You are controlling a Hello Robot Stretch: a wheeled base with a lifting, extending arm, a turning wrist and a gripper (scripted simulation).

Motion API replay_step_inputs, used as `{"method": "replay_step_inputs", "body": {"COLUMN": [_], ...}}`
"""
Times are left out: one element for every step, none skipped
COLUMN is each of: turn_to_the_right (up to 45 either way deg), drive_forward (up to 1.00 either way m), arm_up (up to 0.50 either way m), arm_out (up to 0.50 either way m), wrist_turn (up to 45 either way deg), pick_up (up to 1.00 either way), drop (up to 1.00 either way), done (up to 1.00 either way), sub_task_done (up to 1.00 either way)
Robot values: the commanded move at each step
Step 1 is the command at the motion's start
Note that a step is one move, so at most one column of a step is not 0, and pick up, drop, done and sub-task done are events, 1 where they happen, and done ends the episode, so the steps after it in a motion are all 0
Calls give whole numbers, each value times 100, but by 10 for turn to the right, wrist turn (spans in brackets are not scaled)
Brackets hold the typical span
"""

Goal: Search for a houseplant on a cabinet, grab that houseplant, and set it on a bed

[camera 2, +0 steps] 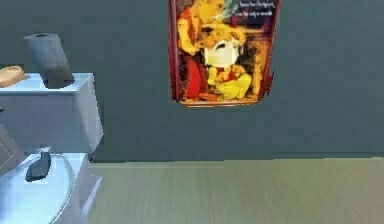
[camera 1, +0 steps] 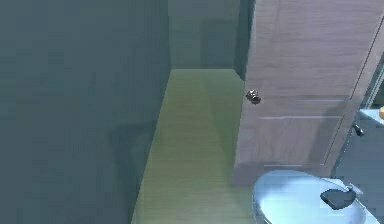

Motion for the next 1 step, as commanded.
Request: {"method": "replay_step_inputs", "body": {"turn_to_the_right": [30], "drive_forward": [0], "arm_up": [0], "arm_out": [0], "wrist_turn": [0], "pick_up": [0], "drop": [0], "done": [0], "sub_task_done": [0]}}
